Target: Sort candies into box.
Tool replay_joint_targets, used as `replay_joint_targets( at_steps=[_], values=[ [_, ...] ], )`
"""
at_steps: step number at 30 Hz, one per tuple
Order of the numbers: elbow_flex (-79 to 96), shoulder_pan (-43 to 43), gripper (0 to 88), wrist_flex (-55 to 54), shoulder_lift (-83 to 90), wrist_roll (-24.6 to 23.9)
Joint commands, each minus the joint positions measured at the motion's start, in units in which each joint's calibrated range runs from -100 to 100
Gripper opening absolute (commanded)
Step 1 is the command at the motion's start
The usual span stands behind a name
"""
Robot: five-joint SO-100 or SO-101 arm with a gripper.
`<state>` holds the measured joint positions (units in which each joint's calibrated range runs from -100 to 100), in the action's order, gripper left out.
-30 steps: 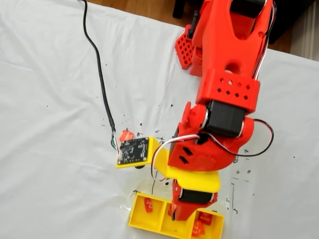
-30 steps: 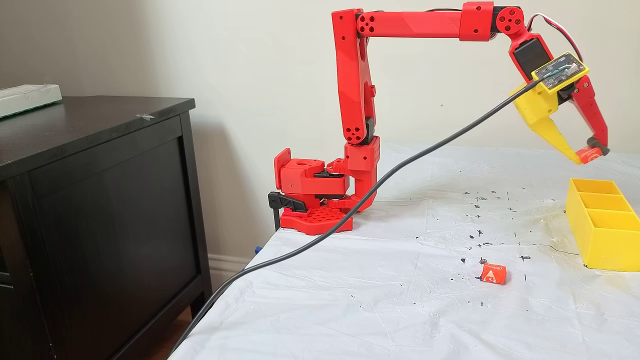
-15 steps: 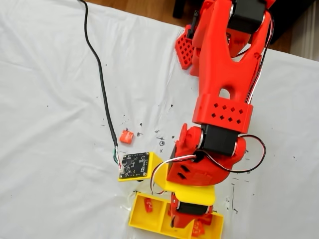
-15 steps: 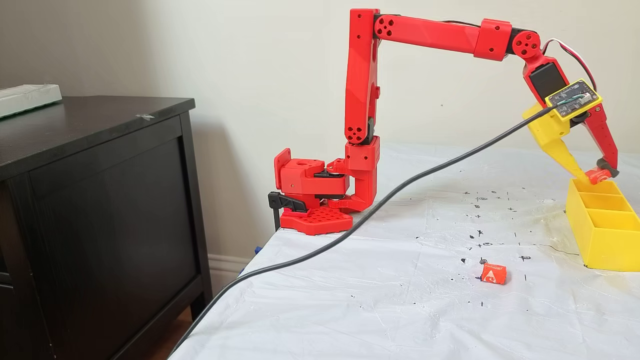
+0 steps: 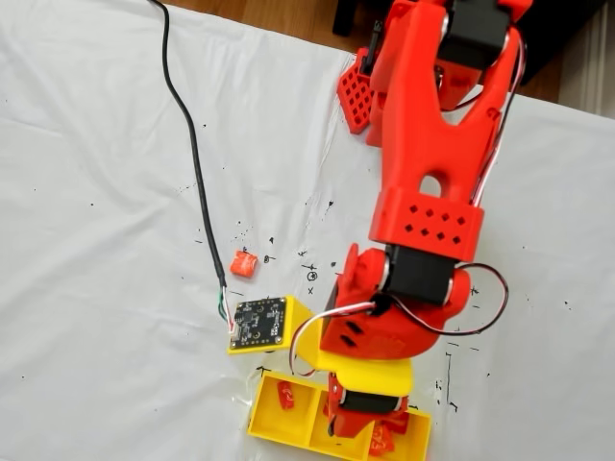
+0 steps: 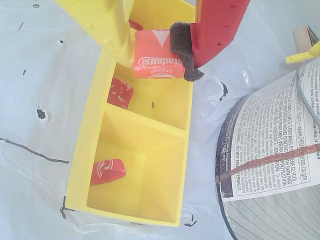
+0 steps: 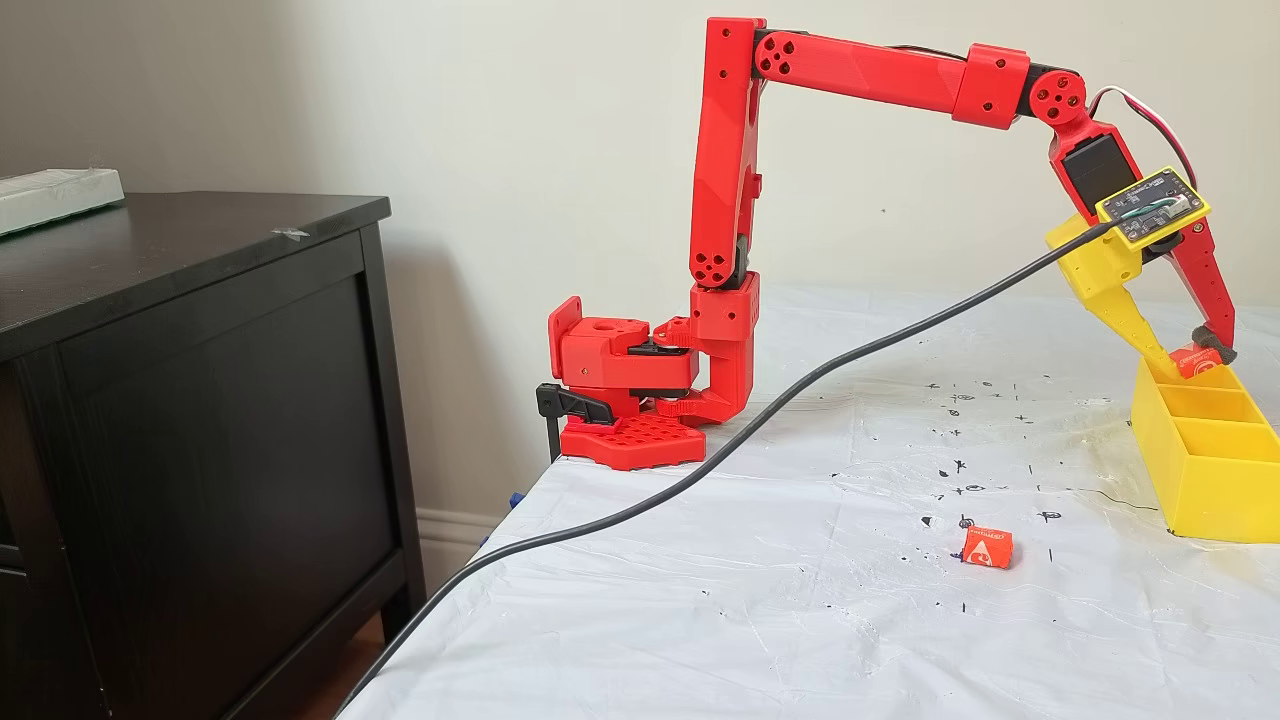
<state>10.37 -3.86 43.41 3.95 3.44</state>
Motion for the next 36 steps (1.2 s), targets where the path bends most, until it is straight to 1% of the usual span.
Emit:
replay_joint_targets(
  at_steps=[1,3,7,12,16,17,19,22,25,31,34,36],
  values=[
    [-5.05,-0.94,28.3,-0.80,1.82,0.49],
    [-5.05,-0.94,38.0,-0.71,1.99,0.59],
    [-5.23,-0.85,44.6,-0.06,2.25,-0.05],
    [-5.32,-0.76,44.3,0.60,2.75,-0.05],
    [-5.14,-0.67,39.7,0.84,3.26,0.24],
    [-4.96,-0.67,35.2,0.92,3.52,0.39],
    [-4.96,-0.67,22.6,1.33,3.86,0.34],
    [-4.96,-0.40,6.7,1.91,4.28,-0.20],
    [-5.14,-0.13,3.5,2.48,4.79,-0.24],
    [-5.77,0.69,0.6,5.18,5.89,0.54],
    [-6.87,2.05,0.2,8.70,6.57,1.66],
    [-9.05,3.77,0.2,14.84,6.83,3.22]
  ],
)
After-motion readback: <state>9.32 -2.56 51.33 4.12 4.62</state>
